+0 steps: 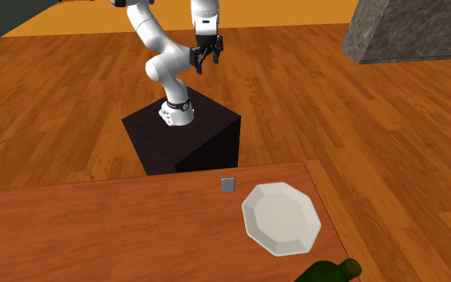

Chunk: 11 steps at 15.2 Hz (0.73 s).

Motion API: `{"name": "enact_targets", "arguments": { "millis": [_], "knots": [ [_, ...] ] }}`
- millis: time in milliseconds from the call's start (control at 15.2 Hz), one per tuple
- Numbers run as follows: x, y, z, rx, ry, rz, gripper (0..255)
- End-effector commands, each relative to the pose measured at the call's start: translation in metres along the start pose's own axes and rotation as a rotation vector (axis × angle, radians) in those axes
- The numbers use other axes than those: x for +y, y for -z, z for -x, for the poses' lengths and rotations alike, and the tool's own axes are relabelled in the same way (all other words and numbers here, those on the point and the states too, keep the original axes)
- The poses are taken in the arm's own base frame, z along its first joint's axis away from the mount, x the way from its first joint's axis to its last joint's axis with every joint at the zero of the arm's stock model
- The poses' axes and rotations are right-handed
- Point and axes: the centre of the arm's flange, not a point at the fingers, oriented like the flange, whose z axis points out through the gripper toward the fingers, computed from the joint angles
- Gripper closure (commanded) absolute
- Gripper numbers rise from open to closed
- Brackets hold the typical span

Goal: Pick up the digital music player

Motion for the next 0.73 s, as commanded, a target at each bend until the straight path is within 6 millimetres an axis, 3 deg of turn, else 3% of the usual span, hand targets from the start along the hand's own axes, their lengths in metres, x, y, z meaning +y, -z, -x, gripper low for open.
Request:
{"name": "enact_targets", "arguments": {
  "millis": [0, 660],
  "knots": [
    [0.0, 0.0, 0.0, 0.0, 0.0, 0.0, 0],
    [0.053, -0.062, -0.11, -0.036, -0.146, -0.014, 0]
  ]
}}
